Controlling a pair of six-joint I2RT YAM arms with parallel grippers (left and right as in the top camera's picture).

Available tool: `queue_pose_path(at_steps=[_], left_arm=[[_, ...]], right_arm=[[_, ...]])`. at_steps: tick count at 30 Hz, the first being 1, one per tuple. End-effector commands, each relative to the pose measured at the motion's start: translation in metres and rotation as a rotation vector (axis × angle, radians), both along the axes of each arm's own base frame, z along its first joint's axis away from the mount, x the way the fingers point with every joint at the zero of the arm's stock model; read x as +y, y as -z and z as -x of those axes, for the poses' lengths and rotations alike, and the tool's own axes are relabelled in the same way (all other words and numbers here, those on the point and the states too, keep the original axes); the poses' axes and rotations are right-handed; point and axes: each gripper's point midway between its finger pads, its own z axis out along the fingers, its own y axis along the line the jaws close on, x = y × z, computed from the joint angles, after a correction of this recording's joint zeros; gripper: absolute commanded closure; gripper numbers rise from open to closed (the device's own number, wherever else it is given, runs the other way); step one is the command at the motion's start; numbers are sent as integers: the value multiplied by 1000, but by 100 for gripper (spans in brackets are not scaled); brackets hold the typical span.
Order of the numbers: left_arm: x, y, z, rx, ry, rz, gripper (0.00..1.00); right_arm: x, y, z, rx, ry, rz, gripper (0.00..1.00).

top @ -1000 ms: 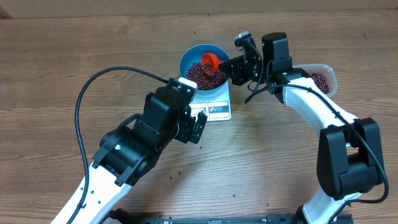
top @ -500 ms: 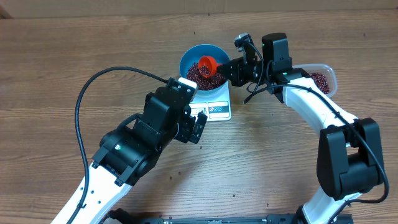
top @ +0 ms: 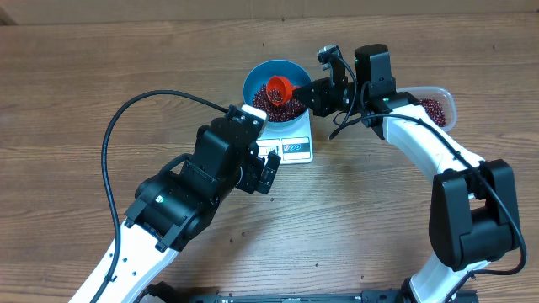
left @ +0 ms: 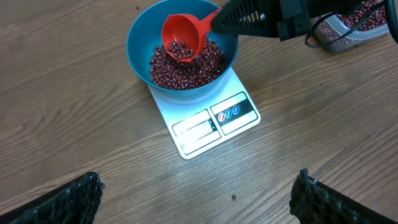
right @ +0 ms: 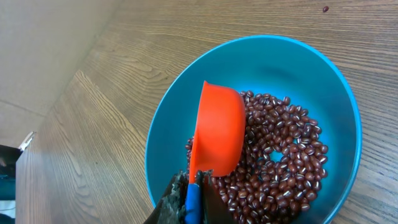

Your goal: Scoop item into bowl and weigh 150g on scale

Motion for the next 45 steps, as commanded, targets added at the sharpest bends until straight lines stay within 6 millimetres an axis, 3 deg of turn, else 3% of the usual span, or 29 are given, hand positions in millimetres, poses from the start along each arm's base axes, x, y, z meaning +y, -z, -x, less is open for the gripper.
queue_pose_path(at_steps=[1, 4, 7, 15, 18, 20, 22, 25, 45], left_arm=[[3, -8, 0, -20, -14, 16, 0], [3, -7, 0, -20, -14, 16, 0], [3, -8, 0, -20, -14, 16, 0], [3, -8, 0, -20, -14, 16, 0], [3, -8, 0, -20, -14, 16, 0], [3, -8, 0, -20, -14, 16, 0], [3, -8, 0, -20, -14, 16, 0], [3, -8, 0, -20, -14, 16, 0], [3, -8, 0, -20, -14, 16, 0]], right_arm=[[-4, -10, -5, -62, 11, 27, 96], [-18, -5, -19, -87, 85, 84, 96], [-2, -14, -1, -48, -21, -12, 96], [-3, -15, -2, -58, -22, -16, 96], [-15, -7, -10, -84, 25, 58, 96], [-6, -14, -4, -105, -35, 19, 96], [-16, -6, -11, -125, 3, 87, 96], [-7, -11, -4, -138, -51, 57, 96], [-3, -9, 4, -34, -34, 5, 96]])
